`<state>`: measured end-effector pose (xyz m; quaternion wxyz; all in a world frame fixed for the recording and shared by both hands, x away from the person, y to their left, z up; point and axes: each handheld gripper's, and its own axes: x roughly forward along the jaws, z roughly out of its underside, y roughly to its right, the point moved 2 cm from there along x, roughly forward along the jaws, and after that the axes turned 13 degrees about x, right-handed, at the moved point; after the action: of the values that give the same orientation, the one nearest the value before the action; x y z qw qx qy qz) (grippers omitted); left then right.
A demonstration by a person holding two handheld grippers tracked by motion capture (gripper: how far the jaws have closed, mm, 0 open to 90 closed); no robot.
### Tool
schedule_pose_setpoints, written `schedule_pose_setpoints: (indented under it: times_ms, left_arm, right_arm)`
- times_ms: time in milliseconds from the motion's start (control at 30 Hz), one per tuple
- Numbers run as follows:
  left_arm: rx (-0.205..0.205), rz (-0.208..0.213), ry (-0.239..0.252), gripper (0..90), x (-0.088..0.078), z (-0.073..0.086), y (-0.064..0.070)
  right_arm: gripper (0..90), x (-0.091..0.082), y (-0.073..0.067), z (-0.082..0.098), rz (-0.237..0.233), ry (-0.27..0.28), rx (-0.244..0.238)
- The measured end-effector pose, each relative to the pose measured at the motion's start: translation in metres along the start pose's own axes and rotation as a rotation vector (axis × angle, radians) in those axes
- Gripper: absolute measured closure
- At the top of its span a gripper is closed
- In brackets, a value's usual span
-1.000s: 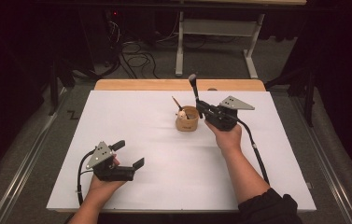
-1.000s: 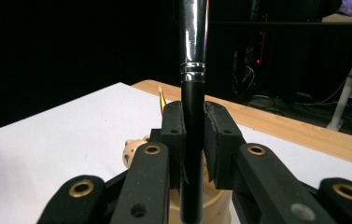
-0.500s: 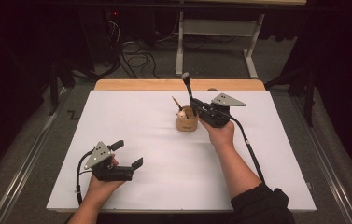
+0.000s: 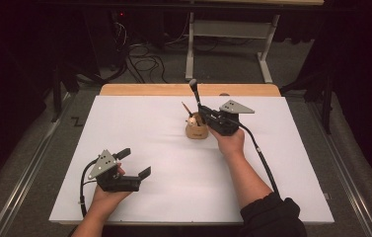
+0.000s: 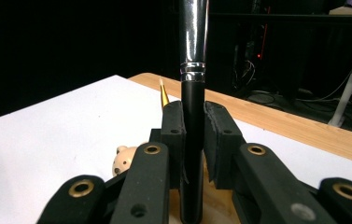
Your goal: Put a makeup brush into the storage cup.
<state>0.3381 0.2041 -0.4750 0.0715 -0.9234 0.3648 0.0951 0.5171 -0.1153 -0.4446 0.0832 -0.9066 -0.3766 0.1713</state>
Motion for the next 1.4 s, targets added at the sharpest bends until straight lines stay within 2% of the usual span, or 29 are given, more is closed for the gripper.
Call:
schedule_pose_setpoints:
  times_ms: [800, 1400]
  left_arm:
    - [0.000, -0.001, 0.000, 0.0, -0.001, 0.000, 0.000]
    - [0.000, -0.002, -0.001, 0.0, -0.001, 0.000, 0.000]
  right_arm:
    - [79.9, 0.007, 0.004, 0.013, 0.005, -0.016, 0.005]
    - [79.8, 0.007, 0.005, 0.016, 0.006, -0.021, 0.007]
